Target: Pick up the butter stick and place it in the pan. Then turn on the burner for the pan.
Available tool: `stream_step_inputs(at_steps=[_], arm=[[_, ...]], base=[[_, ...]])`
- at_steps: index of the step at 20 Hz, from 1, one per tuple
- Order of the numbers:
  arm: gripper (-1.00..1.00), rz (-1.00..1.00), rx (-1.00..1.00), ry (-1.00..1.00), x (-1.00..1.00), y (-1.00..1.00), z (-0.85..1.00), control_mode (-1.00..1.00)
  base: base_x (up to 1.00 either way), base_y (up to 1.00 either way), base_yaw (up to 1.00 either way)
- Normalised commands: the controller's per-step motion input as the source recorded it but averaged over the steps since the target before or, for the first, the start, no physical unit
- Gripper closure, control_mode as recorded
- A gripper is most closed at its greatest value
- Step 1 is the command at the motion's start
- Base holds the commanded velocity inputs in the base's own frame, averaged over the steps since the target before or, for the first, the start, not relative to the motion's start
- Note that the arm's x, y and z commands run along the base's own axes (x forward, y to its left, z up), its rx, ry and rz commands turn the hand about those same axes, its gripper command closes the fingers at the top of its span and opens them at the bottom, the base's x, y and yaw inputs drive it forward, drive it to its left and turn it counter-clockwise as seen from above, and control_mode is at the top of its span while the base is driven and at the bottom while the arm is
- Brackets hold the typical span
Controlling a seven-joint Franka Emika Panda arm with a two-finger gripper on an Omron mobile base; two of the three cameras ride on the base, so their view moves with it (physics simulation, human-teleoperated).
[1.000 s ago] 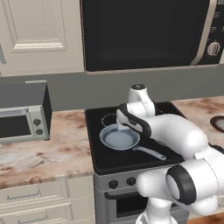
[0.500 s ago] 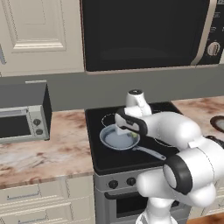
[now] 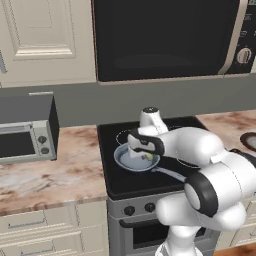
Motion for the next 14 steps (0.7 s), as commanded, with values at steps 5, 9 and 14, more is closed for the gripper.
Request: stream_step_inputs(at_steps=[5, 9, 14], arm=[[1.00, 0.02, 0.00, 0.00, 0.08, 0.03, -0.16, -1.00], [1.00, 0.02, 0.00, 0.00, 0.09, 0.00, -0.08, -1.00], [1.00, 0.02, 0.00, 0.00, 0.08, 0.00, -0.11, -1.00]], base=[[0.00, 0.00, 0.00], [0.00, 0.00, 0.00], [0.00, 0.00, 0.00]])
